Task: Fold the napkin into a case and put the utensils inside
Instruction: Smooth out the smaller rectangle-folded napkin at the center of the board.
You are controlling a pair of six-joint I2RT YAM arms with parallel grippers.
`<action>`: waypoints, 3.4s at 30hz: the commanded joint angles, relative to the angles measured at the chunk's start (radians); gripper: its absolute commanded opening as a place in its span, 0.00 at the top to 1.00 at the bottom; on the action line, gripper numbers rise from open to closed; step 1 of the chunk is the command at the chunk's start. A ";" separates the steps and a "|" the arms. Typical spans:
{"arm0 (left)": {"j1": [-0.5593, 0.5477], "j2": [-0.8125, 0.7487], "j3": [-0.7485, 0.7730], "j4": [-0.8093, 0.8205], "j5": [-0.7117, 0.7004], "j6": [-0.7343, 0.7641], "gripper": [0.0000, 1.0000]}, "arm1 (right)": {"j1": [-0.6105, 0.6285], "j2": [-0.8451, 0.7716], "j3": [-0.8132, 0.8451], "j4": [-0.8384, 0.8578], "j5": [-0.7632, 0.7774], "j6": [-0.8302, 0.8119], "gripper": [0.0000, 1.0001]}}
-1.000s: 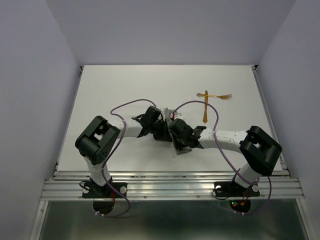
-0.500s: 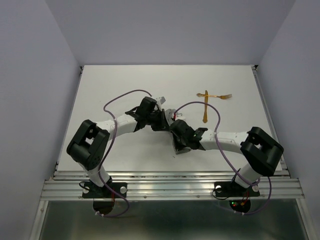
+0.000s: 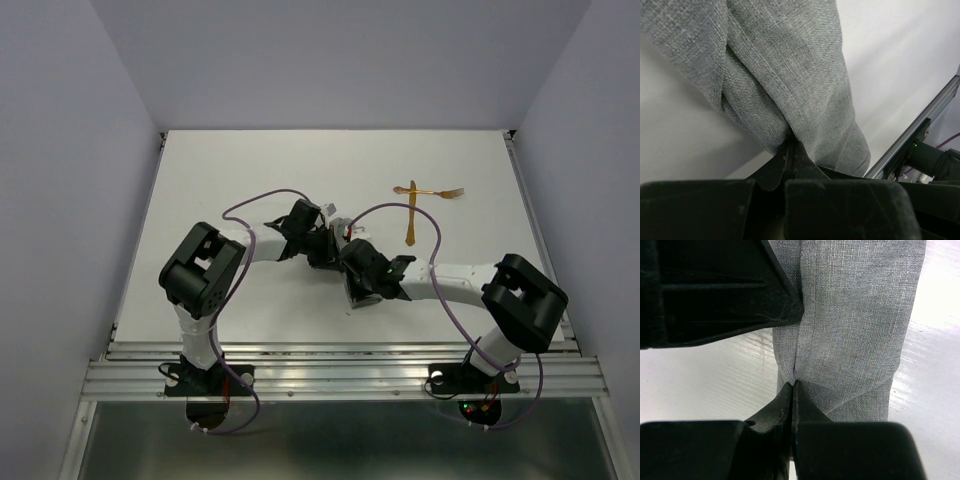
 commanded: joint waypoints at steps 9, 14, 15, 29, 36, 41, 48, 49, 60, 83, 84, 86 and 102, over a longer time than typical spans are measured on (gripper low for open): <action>0.023 0.019 0.013 -0.002 -0.039 0.048 1.00 | 0.013 -0.173 0.005 -0.047 0.038 0.003 0.56; 0.028 0.025 0.012 -0.002 -0.039 0.051 1.00 | 0.013 -0.236 -0.026 -0.067 0.057 0.075 0.79; 0.029 0.025 0.010 -0.002 -0.039 0.053 1.00 | 0.013 -0.244 -0.033 -0.071 0.069 0.099 0.84; 0.036 0.025 0.012 -0.002 -0.036 0.054 1.00 | 0.013 -0.146 -0.081 0.040 -0.106 0.061 0.97; 0.037 0.007 0.019 0.004 0.007 0.033 1.00 | 0.013 -0.032 -0.142 0.080 -0.109 0.086 0.98; 0.040 -0.056 0.025 -0.018 0.015 0.026 1.00 | 0.013 -0.048 -0.153 0.077 -0.080 0.092 0.99; 0.049 -0.128 0.038 -0.058 -0.024 0.027 1.00 | 0.013 -0.055 -0.150 0.068 -0.071 0.084 0.99; 0.049 -0.129 0.038 -0.058 -0.028 0.027 1.00 | 0.013 -0.058 -0.150 0.068 -0.071 0.084 0.99; 0.043 -0.056 0.113 -0.035 -0.096 0.014 1.00 | 0.013 -0.074 -0.127 0.051 -0.063 0.081 0.99; 0.043 0.028 0.265 -0.186 -0.269 0.138 1.00 | 0.013 -0.189 -0.069 -0.038 0.000 0.069 0.94; 0.040 0.011 0.269 -0.195 -0.257 0.142 1.00 | 0.013 -0.206 -0.041 -0.053 0.011 0.066 0.90; 0.039 -0.004 0.288 -0.206 -0.242 0.146 1.00 | 0.013 -0.218 -0.017 -0.064 0.049 0.049 0.88; 0.094 -0.063 0.291 -0.242 -0.248 0.114 1.00 | -0.179 0.001 0.269 -0.013 0.040 -0.063 0.85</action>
